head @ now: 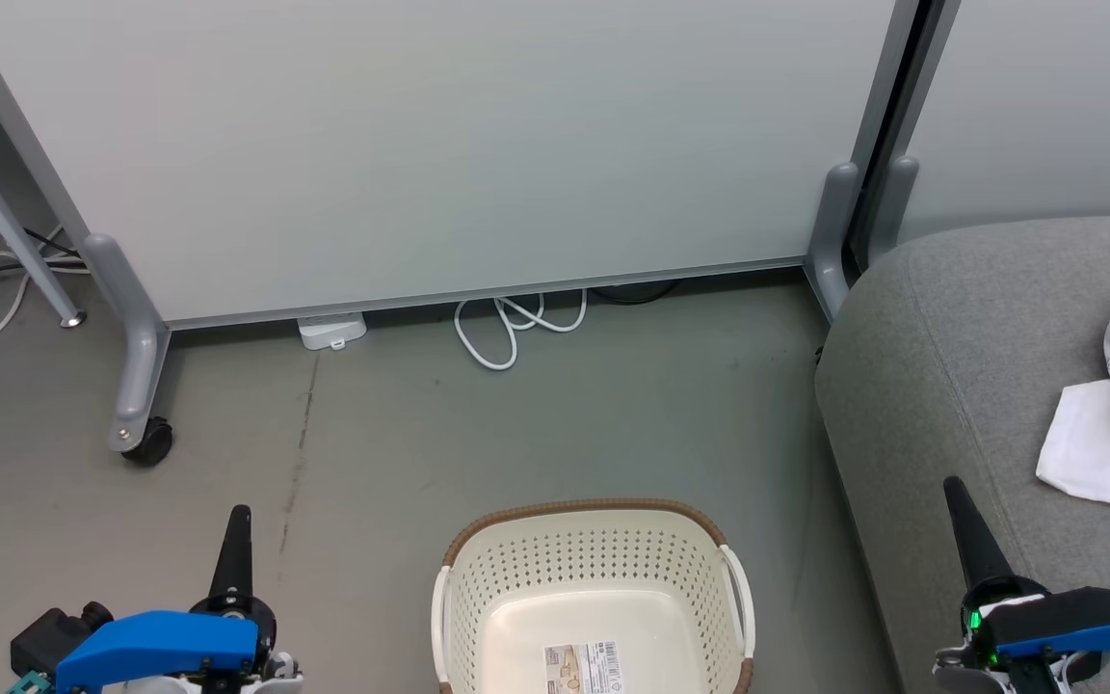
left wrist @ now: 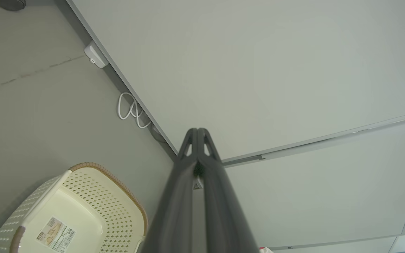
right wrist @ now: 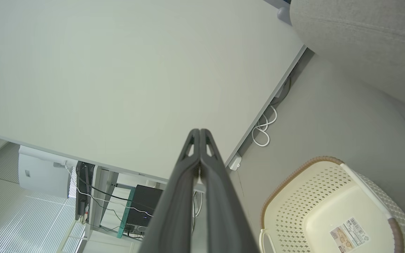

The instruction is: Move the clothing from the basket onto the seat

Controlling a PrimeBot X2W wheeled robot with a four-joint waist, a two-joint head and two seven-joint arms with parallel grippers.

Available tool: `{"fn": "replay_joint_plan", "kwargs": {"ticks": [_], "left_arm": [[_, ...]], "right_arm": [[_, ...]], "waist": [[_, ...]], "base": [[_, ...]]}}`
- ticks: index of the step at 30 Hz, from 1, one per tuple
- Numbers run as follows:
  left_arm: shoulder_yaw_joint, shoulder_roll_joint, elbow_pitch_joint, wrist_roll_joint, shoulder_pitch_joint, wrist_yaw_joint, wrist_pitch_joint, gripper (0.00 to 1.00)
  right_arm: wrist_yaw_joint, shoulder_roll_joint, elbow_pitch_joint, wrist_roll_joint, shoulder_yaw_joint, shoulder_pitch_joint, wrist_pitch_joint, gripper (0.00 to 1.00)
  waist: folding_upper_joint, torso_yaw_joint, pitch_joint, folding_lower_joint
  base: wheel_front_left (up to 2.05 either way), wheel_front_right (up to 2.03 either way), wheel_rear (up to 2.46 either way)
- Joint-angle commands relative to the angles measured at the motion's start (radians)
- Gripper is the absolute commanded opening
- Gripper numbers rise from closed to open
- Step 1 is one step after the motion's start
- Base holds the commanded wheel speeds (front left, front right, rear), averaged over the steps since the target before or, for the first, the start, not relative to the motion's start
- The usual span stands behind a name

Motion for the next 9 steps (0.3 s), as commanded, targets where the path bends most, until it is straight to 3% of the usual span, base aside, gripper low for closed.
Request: {"fn": "replay_joint_plan", "kwargs": {"ticks": [1, 9], "left_arm": [[0.012, 0.002, -0.015, -0.025, -0.03, -0.001, 0.008, 0.0], [0.026, -0.001, -0.024, -0.089, -0.035, -0.001, 0.029, 0.0]], "right_arm": [[0.001, -0.009, -0.007, 0.033, -0.003, -0.024, 0.006, 0.0], [0.001, -0.01, -0.004, 0.105, -0.004, -0.034, 0.015, 0.0]], "waist": [[0.0, -0.001, 0.0, 0.0], [0.0, -0.006, 0.001, 0.0]], "base": [[0.0, 0.0, 0.0], [0.0, 0.0, 0.0]]}}
